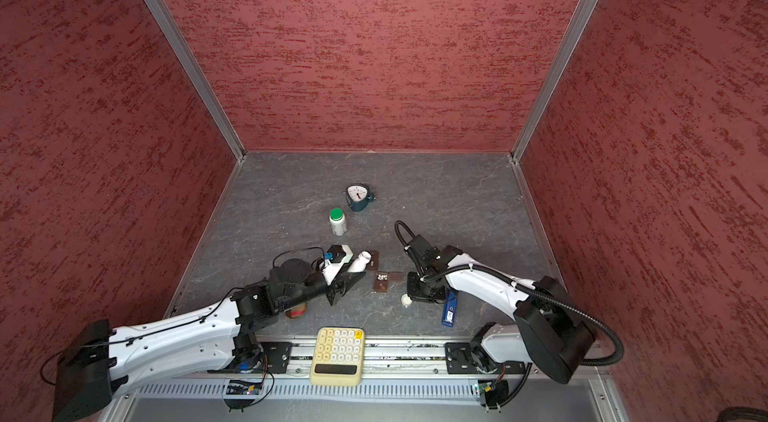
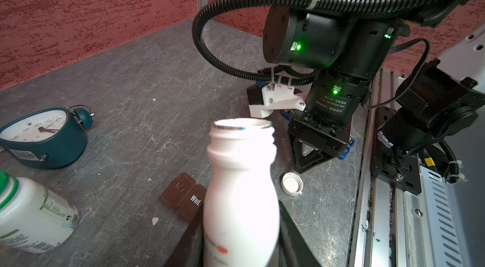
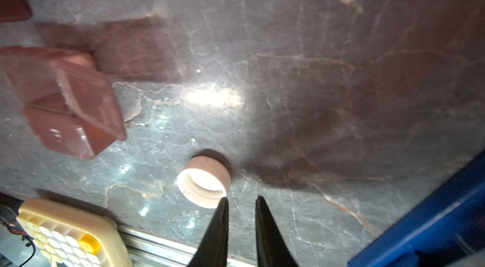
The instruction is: Sort the pills into containers
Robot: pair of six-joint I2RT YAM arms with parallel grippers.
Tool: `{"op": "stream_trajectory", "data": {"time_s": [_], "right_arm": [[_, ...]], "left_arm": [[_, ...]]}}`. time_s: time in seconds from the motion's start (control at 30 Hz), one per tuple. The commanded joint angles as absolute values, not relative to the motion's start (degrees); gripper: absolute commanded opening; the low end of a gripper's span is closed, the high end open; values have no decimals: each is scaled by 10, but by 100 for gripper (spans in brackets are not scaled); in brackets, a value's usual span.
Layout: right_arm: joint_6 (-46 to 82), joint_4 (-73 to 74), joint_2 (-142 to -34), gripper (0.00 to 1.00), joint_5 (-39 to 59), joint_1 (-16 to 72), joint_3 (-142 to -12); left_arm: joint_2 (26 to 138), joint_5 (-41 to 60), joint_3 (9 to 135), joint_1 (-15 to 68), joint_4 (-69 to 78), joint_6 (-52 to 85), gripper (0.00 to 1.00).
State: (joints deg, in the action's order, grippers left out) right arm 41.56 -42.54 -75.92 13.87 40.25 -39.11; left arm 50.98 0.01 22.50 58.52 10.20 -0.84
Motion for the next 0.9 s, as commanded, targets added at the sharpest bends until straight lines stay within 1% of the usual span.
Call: {"op": "stream_trajectory", "data": {"time_s": [0.0,0.1,0.33,0.63,0.87], "right_arm": [[415,-419,-752,22,152,404,-405],[413,-418,-757,21,156,405,-405],[410,-414,-767,17,158,405,-394],[408,-403,-783,17,160,405,-396],[408,-403,-792,14,148,405,-395]], "left_arm": [[506,4,218,586,101,-6,0],[504,4,218,586,99,-7,0],[502,3,215,586,98,-6,0],[503,2,215,586,98,-6,0],[500,2,212,586,97,-5,0]]}}
